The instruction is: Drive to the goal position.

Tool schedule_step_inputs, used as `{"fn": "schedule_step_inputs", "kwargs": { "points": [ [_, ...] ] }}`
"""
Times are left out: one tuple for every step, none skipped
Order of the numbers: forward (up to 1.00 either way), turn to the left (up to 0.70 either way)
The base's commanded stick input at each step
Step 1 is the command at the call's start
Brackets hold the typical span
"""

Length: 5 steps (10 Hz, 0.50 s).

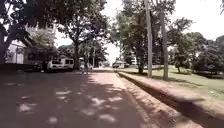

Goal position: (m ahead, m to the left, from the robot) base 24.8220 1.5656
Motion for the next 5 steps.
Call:
{"fn": "schedule_step_inputs", "kwargs": {
  "points": [
    [0.7, 0.07],
    [0.7, 0.0],
    [0.7, 0.0],
    [0.7, 0.0],
    [0.7, 0.0]
  ]
}}
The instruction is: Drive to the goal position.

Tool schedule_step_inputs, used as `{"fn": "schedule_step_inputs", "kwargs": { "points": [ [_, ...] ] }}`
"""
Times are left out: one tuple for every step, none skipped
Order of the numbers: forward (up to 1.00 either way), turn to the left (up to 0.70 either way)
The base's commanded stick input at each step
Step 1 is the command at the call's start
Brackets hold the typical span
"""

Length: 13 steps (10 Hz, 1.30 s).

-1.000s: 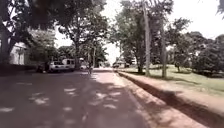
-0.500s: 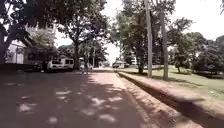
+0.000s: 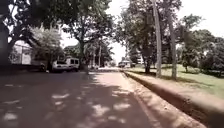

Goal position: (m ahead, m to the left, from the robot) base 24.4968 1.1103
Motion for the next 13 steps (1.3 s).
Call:
{"fn": "schedule_step_inputs", "kwargs": {
  "points": [
    [0.7, 0.0],
    [0.7, 0.0],
    [0.7, 0.0],
    [0.7, 0.0],
    [0.7, 0.0],
    [0.7, 0.0],
    [0.7, 0.0],
    [0.7, 0.0],
    [0.7, 0.0],
    [0.7, 0.0],
    [0.7, 0.0],
    [0.7, -0.05],
    [0.7, -0.11]
  ]
}}
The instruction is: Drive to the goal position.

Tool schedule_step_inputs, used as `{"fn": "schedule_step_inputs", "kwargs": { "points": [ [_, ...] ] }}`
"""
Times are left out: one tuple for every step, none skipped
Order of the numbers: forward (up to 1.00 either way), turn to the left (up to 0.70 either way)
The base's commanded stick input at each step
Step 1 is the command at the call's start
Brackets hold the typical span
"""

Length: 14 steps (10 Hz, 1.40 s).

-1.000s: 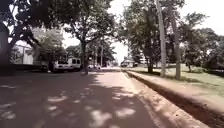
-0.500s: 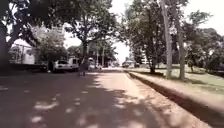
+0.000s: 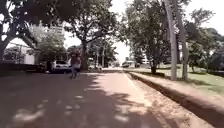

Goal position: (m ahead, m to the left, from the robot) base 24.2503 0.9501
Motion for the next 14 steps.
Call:
{"fn": "schedule_step_inputs", "kwargs": {
  "points": [
    [0.7, 0.0],
    [0.7, 0.0],
    [0.7, 0.0],
    [0.7, 0.0],
    [0.7, 0.0],
    [0.7, 0.0],
    [0.7, 0.0],
    [0.7, 0.0],
    [0.7, 0.0],
    [0.7, 0.0],
    [0.7, 0.0],
    [0.7, 0.0],
    [0.7, 0.0],
    [0.7, 0.0]
  ]
}}
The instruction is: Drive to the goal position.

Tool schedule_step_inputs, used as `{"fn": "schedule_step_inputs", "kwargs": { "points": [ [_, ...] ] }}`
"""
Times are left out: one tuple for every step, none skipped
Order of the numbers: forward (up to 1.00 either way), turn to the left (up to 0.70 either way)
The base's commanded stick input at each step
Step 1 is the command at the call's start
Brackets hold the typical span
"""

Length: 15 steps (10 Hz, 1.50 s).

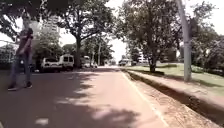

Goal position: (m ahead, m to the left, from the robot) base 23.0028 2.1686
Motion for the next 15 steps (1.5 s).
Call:
{"fn": "schedule_step_inputs", "kwargs": {
  "points": [
    [0.7, 0.0],
    [0.7, 0.0],
    [0.7, 0.0],
    [0.7, 0.0],
    [0.7, 0.0],
    [0.7, 0.0],
    [0.7, 0.0],
    [0.7, 0.0],
    [0.7, 0.0],
    [0.7, 0.0],
    [0.7, 0.0],
    [0.7, 0.0],
    [0.7, 0.0],
    [0.7, 0.0],
    [0.7, 0.0]
  ]
}}
